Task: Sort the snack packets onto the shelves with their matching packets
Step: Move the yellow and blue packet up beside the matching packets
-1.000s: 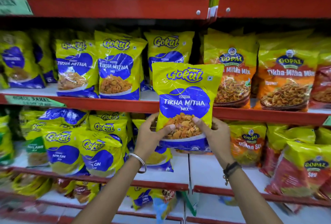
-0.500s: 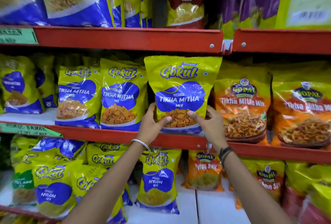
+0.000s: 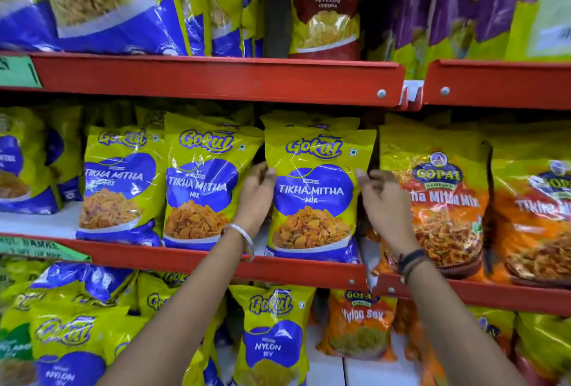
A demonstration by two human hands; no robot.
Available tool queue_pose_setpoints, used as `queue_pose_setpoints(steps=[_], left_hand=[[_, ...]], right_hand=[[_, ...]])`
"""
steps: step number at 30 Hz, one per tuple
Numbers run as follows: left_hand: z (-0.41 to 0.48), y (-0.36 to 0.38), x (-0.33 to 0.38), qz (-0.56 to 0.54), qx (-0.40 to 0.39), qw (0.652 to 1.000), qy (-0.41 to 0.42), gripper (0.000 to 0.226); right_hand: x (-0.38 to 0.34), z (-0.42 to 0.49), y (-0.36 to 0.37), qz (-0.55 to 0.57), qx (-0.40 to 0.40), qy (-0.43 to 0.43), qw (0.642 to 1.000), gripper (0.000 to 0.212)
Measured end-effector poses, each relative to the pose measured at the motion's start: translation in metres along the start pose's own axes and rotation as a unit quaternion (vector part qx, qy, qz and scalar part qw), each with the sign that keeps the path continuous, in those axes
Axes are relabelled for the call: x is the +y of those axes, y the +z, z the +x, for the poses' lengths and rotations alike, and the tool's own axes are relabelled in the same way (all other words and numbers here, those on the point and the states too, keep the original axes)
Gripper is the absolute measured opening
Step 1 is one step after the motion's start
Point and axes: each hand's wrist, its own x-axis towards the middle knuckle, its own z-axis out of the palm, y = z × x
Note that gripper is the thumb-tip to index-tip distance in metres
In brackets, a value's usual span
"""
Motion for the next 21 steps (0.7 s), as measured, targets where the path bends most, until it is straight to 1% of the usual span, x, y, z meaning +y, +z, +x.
queue_pose_setpoints(steps=[2,3,5,7,10,13,17,21], left_hand=[[0.012,0.006,0.012,0.011,0.067,0.998,0.010,0.028],[0.016,0.009,0.015,0.003,0.084,0.996,0.024,0.022],[0.022,0.012,0.020,-0.007,0.103,0.994,0.042,0.008],[0.029,0.010,0.023,-0.001,0.122,0.991,0.056,0.016],[0.037,0.004,0.033,0.018,0.126,0.989,0.071,0.021],[0.041,0.000,0.040,0.074,0.137,0.984,0.085,0.022],[0.040,0.000,0.043,0.143,0.156,0.975,0.071,0.023],[0.036,-0.002,0.039,0.186,0.155,0.966,0.094,0.010]], right_hand=[[-0.008,0.021,0.000,0.031,0.018,0.001,0.999,0.031],[-0.009,0.029,0.002,0.045,0.019,0.011,0.999,0.030],[-0.009,0.042,0.007,0.055,0.014,0.027,0.998,0.043],[-0.011,0.051,0.009,0.051,0.021,0.031,0.998,0.049],[-0.013,0.060,0.007,0.047,0.033,0.055,0.997,0.045],[-0.014,0.064,0.012,0.021,0.029,0.064,0.997,0.045],[-0.012,0.065,0.020,-0.018,0.021,0.046,0.999,0.047],[-0.010,0.066,0.023,-0.063,0.017,0.023,0.998,0.033]])
